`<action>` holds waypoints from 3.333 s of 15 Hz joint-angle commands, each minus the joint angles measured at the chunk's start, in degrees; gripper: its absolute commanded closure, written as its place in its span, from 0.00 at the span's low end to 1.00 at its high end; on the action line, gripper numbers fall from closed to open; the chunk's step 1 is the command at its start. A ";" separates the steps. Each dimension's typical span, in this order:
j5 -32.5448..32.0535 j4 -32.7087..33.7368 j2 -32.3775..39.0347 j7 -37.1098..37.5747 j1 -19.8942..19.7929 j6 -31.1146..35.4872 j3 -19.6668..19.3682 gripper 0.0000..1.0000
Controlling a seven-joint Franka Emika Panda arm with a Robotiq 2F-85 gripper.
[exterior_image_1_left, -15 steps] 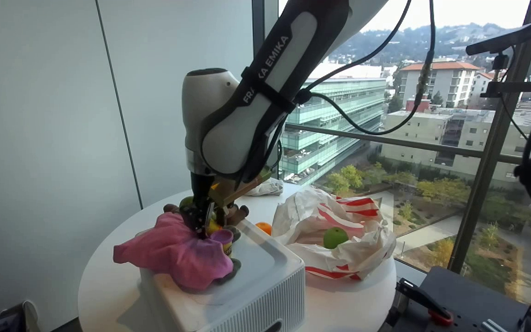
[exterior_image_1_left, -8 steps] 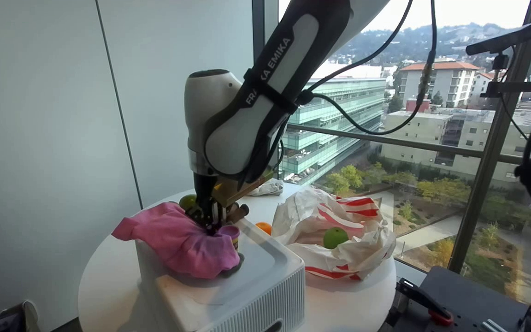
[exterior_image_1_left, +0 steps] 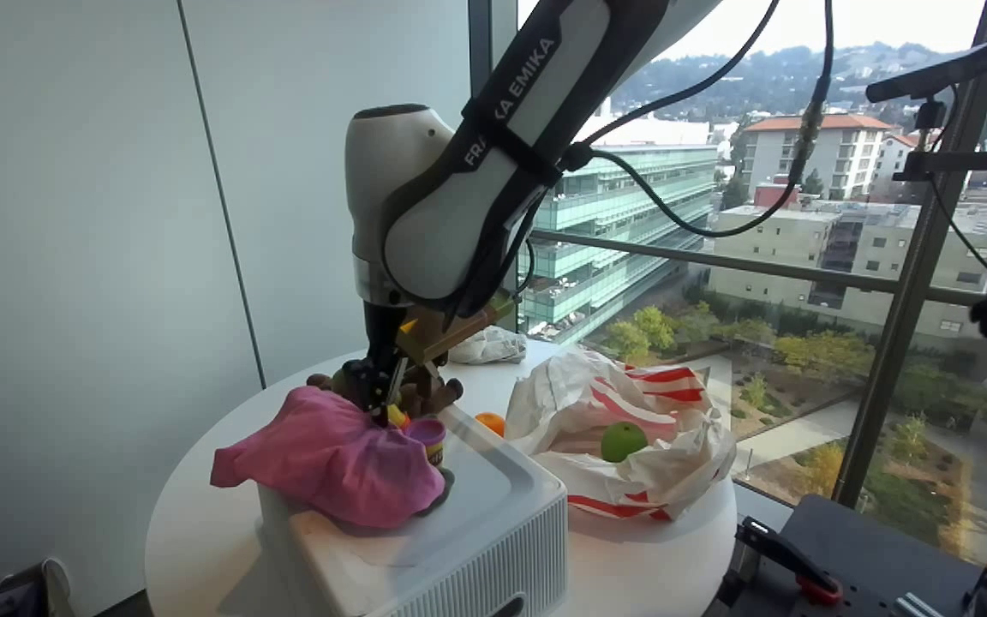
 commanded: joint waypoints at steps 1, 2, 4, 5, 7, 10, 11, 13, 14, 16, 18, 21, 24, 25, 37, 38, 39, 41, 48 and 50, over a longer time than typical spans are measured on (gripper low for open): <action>-3.32 0.75 -0.34 5.43 0.53 1.25 -2.08 0.00; -4.41 1.60 0.81 7.31 0.61 2.00 -2.83 0.00; -7.75 2.63 2.02 10.91 1.07 2.44 -4.33 0.00; -9.21 2.85 2.32 12.73 1.26 2.63 -4.99 0.00; -9.97 3.40 3.26 14.48 1.23 2.77 -5.37 0.00; -8.10 3.95 4.14 14.28 1.19 2.39 -4.63 0.00; -7.29 4.04 4.14 13.79 1.17 2.05 -4.31 0.00; -6.08 3.91 3.46 12.96 1.27 1.18 -3.83 0.00; -6.01 3.84 3.04 13.07 1.46 0.96 -3.78 0.00; -4.23 3.71 2.57 11.81 1.26 0.50 -2.97 0.00; -1.83 3.75 2.96 10.69 1.13 0.51 -2.01 0.00; 1.40 3.93 3.35 8.81 1.31 0.72 -0.72 0.00; -1.77 4.93 5.77 9.49 2.63 2.80 -1.72 0.00; -3.43 5.40 6.51 10.28 3.31 3.06 -2.40 0.00; -7.90 8.04 9.93 9.86 6.12 3.82 -6.70 0.55; -7.52 7.46 9.29 9.45 5.93 3.23 -6.61 0.62; -7.81 6.96 8.57 9.82 6.09 2.70 -6.97 0.69; -7.27 5.52 6.50 9.17 5.78 1.44 -6.71 0.77; -7.62 -1.67 -6.09 11.55 3.42 -7.12 -5.99 0.75; -7.96 -4.19 -10.86 13.59 1.60 -12.73 -5.45 0.77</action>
